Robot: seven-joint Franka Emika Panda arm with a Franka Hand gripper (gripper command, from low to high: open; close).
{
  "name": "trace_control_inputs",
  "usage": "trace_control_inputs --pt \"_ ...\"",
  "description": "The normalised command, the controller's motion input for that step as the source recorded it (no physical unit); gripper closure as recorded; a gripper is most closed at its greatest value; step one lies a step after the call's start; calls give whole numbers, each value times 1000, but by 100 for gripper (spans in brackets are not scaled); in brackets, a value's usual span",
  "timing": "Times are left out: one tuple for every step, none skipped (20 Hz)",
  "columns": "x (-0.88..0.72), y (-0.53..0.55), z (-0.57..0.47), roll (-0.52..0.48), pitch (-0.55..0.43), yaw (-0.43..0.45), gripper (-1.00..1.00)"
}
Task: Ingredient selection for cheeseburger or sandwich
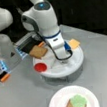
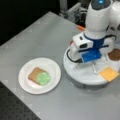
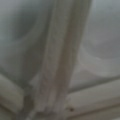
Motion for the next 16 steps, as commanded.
trace_control_inputs --pt "531 0 -81 32 239 570 -100" --pt "536 9 -73 41 250 523 -100" --pt "538 13 -68 44 254 468 -100" --pt "534 13 -59 48 254 397 -100" --pt "522 11 -51 52 249 296 -100" --pt "509 7 -40 50 245 221 -100" --pt "502 6 -34 50 244 183 -100" --pt "495 6 -26 47 241 155 -100" --pt "488 5 -11 42 245 137 -100" --pt "484 7 12 32 243 120 -100" --pt "478 8 43 24 248 100 -100" --pt "470 8 80 16 257 82 -100" --pt "462 6 119 11 265 62 -100" --pt "456 7 159 -5 276 28 -100" --pt "450 9 201 -14 287 7 -100" --pt "446 10 228 -17 282 4 -100"
